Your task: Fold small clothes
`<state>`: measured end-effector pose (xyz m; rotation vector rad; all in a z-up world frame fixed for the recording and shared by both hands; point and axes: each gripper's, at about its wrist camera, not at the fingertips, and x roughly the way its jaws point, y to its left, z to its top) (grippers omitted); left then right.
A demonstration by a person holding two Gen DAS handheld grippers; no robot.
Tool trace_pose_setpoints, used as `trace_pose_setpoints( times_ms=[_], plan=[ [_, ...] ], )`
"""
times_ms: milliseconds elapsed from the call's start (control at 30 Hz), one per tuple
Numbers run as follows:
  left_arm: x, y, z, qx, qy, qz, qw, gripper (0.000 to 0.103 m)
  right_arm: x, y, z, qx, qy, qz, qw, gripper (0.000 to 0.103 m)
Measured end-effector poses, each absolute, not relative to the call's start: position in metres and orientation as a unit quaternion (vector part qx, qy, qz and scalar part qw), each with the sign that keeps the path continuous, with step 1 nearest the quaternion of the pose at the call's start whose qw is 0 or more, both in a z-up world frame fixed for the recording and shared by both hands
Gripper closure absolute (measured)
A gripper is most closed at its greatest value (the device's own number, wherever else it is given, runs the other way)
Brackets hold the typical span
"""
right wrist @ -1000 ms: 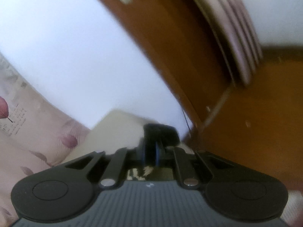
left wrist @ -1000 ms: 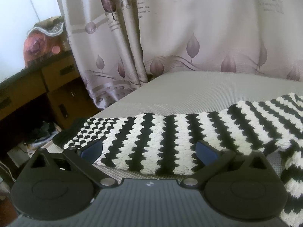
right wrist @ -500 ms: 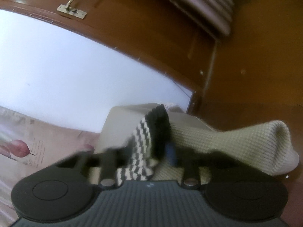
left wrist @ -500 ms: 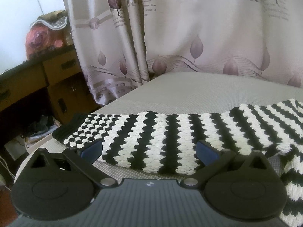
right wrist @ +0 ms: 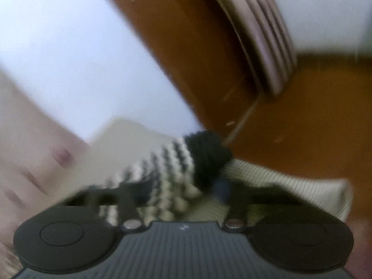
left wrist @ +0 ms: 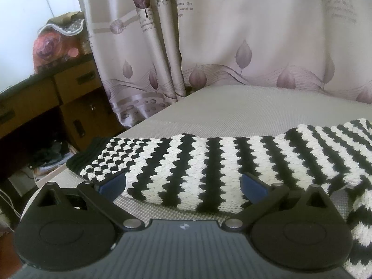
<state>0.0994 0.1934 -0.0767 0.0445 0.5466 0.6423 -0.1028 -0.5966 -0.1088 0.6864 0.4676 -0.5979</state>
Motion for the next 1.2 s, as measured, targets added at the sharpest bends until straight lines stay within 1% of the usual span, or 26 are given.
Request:
trace_pose_setpoints(
  times_ms=[100,333,400,700,1200],
  plan=[
    [0.099,0.193,-0.076,0.02,0.264,0.313,0.912,0.0,-0.097,-0.588,-0.104,0.29,0.232,-0.287,0.883,0.093],
    [0.098,0.192,-0.076,0.021,0.26,0.314,0.913,0.0,-0.084,-0.556,-0.075,0.169,0.24,-0.302,0.907,0.093],
    [0.097,0.193,-0.076,0.021,0.26,0.313,0.913,0.0,-0.081,-0.549,-0.07,0.151,0.241,-0.302,0.91,0.093],
    [0.097,0.192,-0.076,0.019,0.259,0.312,0.914,0.0,-0.067,-0.533,-0.054,0.115,0.244,-0.299,0.915,0.093],
    [0.097,0.195,-0.076,-0.002,0.247,0.305,0.92,0.0,-0.048,-0.513,-0.034,0.089,0.244,-0.281,0.924,0.093]
  ],
)
